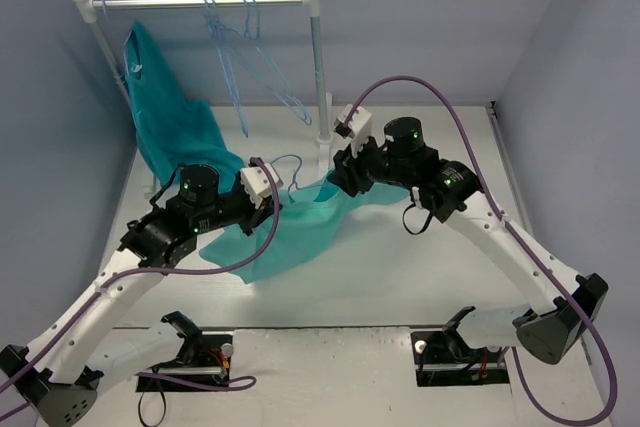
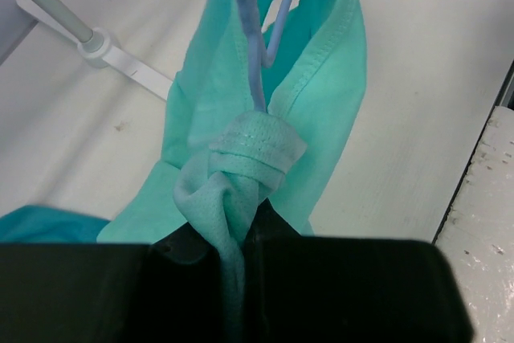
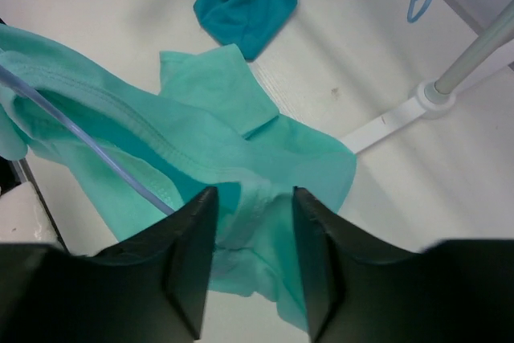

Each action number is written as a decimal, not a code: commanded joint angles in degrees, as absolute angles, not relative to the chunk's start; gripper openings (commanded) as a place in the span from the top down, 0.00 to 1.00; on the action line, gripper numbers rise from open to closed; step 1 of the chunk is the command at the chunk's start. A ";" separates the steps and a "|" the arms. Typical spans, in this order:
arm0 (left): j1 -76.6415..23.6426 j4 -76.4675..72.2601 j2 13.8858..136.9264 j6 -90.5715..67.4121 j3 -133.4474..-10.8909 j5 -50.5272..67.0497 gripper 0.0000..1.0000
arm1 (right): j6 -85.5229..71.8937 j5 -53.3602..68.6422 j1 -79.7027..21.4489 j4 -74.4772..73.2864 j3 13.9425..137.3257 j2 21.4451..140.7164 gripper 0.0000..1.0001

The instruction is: Place the t-shirt on the hanger

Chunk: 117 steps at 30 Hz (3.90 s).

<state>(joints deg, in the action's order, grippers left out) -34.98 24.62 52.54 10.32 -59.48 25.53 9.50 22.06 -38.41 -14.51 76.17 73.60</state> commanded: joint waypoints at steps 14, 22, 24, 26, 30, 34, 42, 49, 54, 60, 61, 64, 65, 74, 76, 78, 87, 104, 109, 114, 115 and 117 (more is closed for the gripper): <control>-34.32 9.95 48.55 5.64 -54.45 25.46 1.00 | 13.59 31.42 -28.12 -19.68 79.68 68.60 0.26; -33.84 14.79 48.73 8.85 -57.42 29.68 1.00 | 24.39 38.64 -27.46 -27.27 82.14 73.39 0.27; -33.84 16.01 49.18 9.73 -58.55 30.49 1.00 | 26.32 39.36 -27.91 -29.39 83.42 75.49 0.29; -33.84 17.43 50.02 10.55 -60.22 31.99 1.00 | 27.09 36.82 -28.84 -29.88 83.49 76.55 0.32; -33.84 20.22 51.04 11.67 -62.62 33.81 1.00 | 29.07 34.86 -29.62 -29.67 83.26 77.32 0.38; -33.84 22.96 51.52 13.53 -64.20 34.33 1.00 | 29.84 34.78 -30.03 -29.76 83.37 77.78 0.50; -33.11 27.26 53.96 17.15 -67.58 34.12 1.00 | 31.78 34.54 -31.99 -29.61 81.06 74.81 0.95; -30.95 29.75 54.78 18.23 -69.97 33.71 1.00 | 33.22 35.49 -32.05 -29.44 79.55 70.47 1.00; -26.49 31.81 53.51 18.75 -71.31 34.01 0.84 | 32.91 37.77 -31.99 -29.53 80.05 68.30 1.00; -23.97 33.72 52.38 19.80 -71.68 34.40 0.64 | 33.15 38.52 -32.06 -29.62 79.72 67.08 1.00; -23.85 34.08 52.38 20.05 -71.84 34.12 0.61 | 33.14 38.52 -32.02 -29.56 79.78 67.00 1.00; -23.38 34.98 52.65 20.30 -72.23 33.92 0.59 | 33.13 38.42 -31.91 -29.53 80.34 66.87 1.00; -23.37 34.98 52.66 20.30 -72.06 33.73 0.59 | 33.05 38.70 -31.90 -29.53 80.53 66.71 1.00; -21.55 34.96 53.35 20.72 -69.72 24.90 0.68 | 32.96 38.30 -31.57 -29.64 82.93 65.72 1.00; -21.36 35.03 53.21 21.06 -69.61 21.98 0.68 | 32.96 38.22 -31.36 -29.53 82.92 65.65 1.00; -21.27 35.48 53.13 21.89 -69.65 18.68 0.68 | 32.77 37.10 -31.02 -29.53 82.97 65.70 1.00; -21.18 38.20 51.77 22.97 -71.04 1.79 0.70 | 32.23 33.75 -30.03 -29.36 84.46 66.74 1.00; -21.18 38.04 50.16 7.09 -86.43 -23.28 0.56 | 27.17 32.38 -29.88 -26.78 104.46 71.37 1.00; -21.18 37.94 48.09 7.76 -91.70 -21.80 0.53 | 25.57 31.16 -29.88 -25.14 115.79 72.91 1.00; -21.18 38.18 47.10 7.82 -93.60 -19.86 0.53 | 22.42 24.88 -29.88 -23.80 123.83 76.48 1.00; -21.18 38.19 46.97 7.68 -93.56 -19.91 0.53 | 21.69 25.30 -29.88 -23.21 124.17 76.64 1.00; -21.18 38.23 46.86 7.49 -93.31 -19.88 0.53 | 20.96 29.17 -29.95 -22.78 123.35 76.30 1.00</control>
